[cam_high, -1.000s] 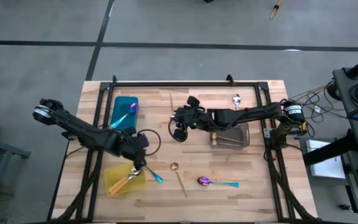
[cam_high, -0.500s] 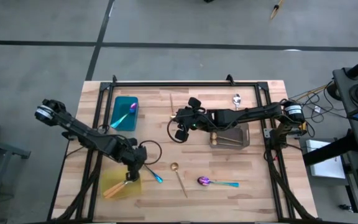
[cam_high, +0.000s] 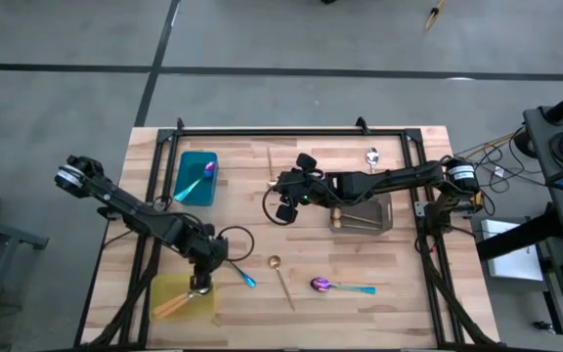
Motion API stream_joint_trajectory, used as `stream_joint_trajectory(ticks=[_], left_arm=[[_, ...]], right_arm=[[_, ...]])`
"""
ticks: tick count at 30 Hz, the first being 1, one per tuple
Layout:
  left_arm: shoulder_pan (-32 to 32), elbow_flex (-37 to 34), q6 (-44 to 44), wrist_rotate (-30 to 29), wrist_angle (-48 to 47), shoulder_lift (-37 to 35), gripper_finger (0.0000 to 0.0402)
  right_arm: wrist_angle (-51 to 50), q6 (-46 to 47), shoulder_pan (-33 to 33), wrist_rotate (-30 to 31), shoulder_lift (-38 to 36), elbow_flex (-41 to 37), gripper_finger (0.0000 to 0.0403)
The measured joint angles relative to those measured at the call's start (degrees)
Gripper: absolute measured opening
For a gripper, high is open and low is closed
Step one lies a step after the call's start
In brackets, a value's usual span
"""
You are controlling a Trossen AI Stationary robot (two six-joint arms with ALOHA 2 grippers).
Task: Sort silverware by color (type)
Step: Put the yellow spoon into the yellow bin
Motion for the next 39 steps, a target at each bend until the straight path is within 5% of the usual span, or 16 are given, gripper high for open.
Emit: stream_joint_trajectory(ticks=[9,16,25,39], left_arm=[[-0.61,2.52,-4.75,6.27,-4.19,-2.49,0.0077],[-8.31,6.73,-14.91,9.70,-11.11,-2.83,0.0077],[-20.54,4.32,-31.14,8.17,-10.35,-2.46,0.0077],[-21.51,-3.79,-32.60,8.50,-10.68,0.10,0.0077]], right_arm=[[-0.07,-0.14,0.00,0.00,-0.05,0.00,0.0139],[-0.09,-0.61,0.00,0.00,-0.09,0.00,0.0139],[-0.02,-1.38,-0.02,0.02,-0.09,0.00,0.0139],[-0.05,-0.85,0.00,0.01,0.00,-0.01,0.0139]])
